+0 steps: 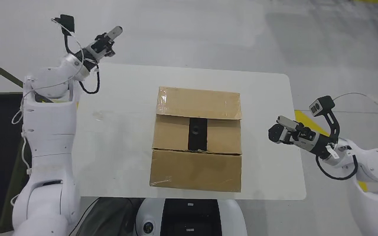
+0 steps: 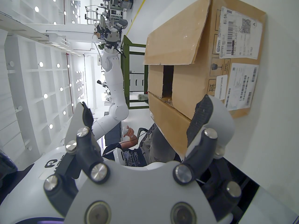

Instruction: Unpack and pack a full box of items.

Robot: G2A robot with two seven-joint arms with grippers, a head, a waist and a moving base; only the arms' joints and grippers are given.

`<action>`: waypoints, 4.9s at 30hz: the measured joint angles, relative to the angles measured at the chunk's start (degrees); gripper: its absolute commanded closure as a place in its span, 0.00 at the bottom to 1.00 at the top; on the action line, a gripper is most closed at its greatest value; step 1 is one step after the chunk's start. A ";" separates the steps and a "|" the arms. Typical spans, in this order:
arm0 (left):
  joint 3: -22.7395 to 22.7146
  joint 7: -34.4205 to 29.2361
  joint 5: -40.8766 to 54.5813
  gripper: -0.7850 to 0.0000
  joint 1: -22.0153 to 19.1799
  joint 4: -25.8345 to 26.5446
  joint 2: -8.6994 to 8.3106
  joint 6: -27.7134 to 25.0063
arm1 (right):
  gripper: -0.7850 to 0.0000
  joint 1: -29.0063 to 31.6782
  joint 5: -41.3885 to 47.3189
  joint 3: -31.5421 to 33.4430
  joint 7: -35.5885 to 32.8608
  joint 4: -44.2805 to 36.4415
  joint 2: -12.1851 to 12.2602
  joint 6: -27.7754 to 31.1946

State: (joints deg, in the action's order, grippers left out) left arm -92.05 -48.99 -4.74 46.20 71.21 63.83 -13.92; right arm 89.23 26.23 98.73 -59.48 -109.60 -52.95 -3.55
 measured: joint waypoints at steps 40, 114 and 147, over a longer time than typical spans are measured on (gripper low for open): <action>8.40 -32.38 29.73 0.00 -0.84 -4.74 -0.34 -3.79 | 0.00 0.00 0.00 0.00 0.00 0.00 0.00 0.00; 19.96 -38.49 46.94 0.00 4.80 -2.32 -3.25 7.44 | 0.00 0.00 0.00 0.00 0.00 0.00 0.00 0.00; 30.16 -32.88 53.01 0.00 -14.41 -18.16 1.79 6.05 | 0.00 0.00 0.00 0.00 0.00 0.00 0.00 0.00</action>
State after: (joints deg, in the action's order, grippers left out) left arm -61.89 -81.87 48.27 31.79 53.05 65.62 -7.87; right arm 89.23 26.23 98.73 -59.48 -109.60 -52.95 -3.55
